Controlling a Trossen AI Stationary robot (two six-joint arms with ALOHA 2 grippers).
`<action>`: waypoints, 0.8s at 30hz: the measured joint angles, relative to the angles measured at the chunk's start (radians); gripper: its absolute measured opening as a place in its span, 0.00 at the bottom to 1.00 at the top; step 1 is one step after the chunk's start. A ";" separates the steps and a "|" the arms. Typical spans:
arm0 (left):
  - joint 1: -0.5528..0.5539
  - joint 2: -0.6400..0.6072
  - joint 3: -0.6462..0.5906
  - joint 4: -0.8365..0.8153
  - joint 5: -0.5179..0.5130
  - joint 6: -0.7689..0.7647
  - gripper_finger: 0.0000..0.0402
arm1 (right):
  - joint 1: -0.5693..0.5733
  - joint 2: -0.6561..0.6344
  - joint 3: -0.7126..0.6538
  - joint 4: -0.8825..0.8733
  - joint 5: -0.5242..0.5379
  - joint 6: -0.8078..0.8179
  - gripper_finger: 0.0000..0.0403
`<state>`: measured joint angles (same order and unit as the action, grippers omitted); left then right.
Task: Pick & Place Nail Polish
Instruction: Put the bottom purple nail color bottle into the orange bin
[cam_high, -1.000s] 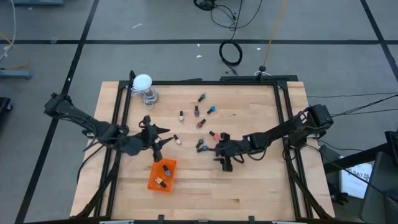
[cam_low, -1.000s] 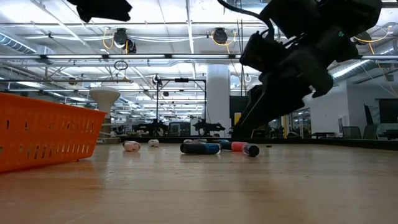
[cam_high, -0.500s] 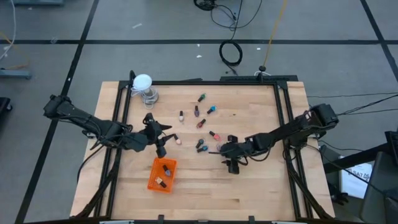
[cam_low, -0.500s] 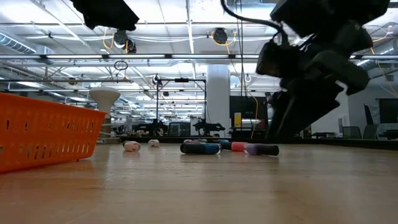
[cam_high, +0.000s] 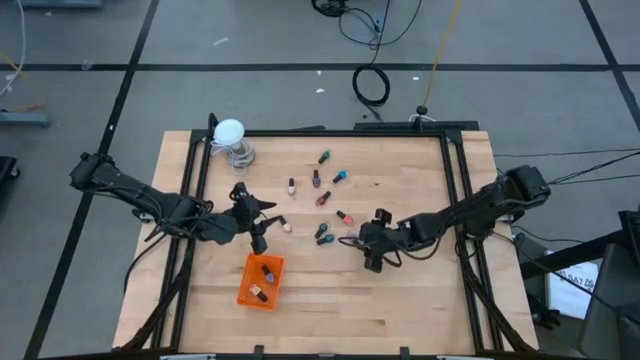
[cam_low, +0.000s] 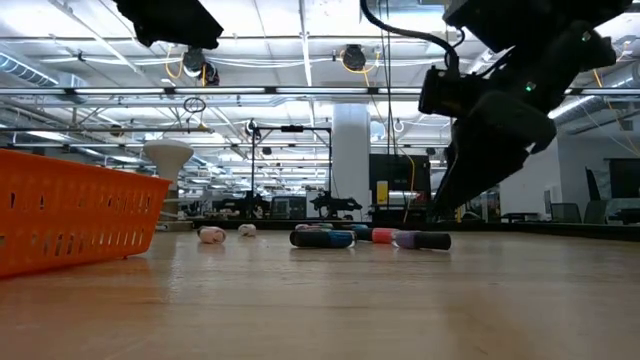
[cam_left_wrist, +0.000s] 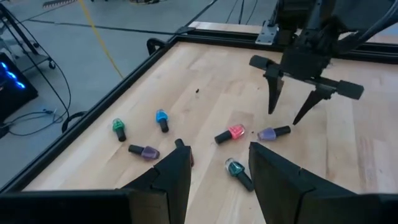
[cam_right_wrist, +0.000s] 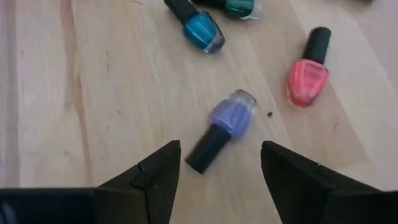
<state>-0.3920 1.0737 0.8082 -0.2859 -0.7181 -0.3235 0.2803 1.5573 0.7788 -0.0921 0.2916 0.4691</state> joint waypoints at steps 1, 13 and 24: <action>0.000 0.000 0.000 0.000 0.003 0.001 0.40 | 0.000 0.012 0.000 0.018 0.000 0.011 0.52; 0.000 0.000 0.000 -0.001 0.013 0.003 0.40 | 0.000 0.159 0.002 0.100 0.026 0.040 0.51; 0.000 0.000 0.000 -0.001 0.046 -0.004 0.40 | 0.000 0.155 0.003 0.070 0.026 0.042 0.14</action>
<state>-0.3920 1.0737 0.8082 -0.2867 -0.6719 -0.3271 0.2806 1.7126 0.7815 -0.0217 0.3180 0.5112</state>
